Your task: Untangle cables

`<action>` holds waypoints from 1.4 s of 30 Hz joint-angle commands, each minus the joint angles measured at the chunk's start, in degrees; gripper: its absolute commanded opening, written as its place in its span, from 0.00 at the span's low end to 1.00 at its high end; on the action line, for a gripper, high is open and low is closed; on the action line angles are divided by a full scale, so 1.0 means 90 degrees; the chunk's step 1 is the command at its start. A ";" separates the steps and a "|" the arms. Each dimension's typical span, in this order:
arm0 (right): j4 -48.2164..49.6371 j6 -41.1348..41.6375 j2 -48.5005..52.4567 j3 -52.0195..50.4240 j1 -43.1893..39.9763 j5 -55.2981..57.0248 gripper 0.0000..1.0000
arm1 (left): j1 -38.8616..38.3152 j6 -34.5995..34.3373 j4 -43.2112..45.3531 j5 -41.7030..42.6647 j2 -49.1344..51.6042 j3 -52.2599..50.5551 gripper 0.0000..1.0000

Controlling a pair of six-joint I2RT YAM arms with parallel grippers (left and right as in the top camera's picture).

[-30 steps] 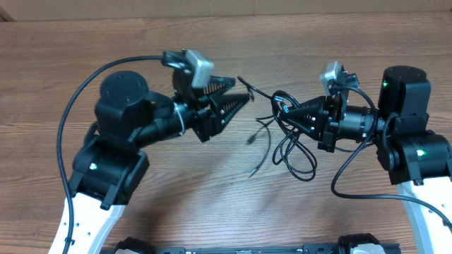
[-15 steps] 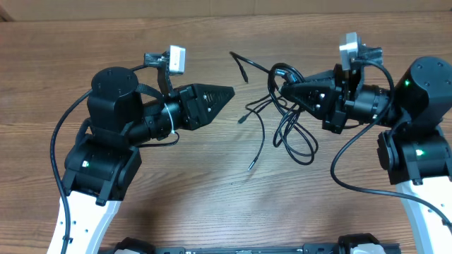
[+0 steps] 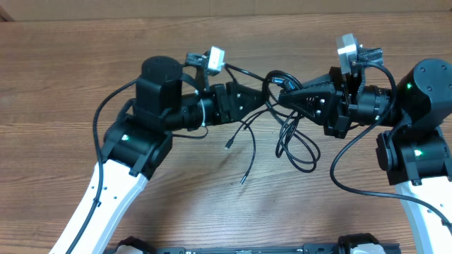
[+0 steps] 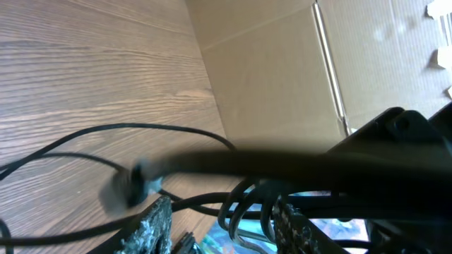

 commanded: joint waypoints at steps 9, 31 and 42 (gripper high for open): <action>0.0039 0.0058 -0.0085 0.0117 0.0039 -0.0257 0.04 | -0.0347 -0.0102 0.0537 0.0211 0.0299 0.0061 0.44; 0.1277 0.1197 -0.0087 0.0117 0.0036 -0.0389 0.04 | -0.0801 0.0206 -0.0568 -0.1435 0.0299 0.0061 0.42; 0.1277 0.1195 -0.0085 0.0117 0.0032 -0.0384 0.04 | 0.0658 0.0308 -0.3123 -0.3138 0.0299 0.0061 0.35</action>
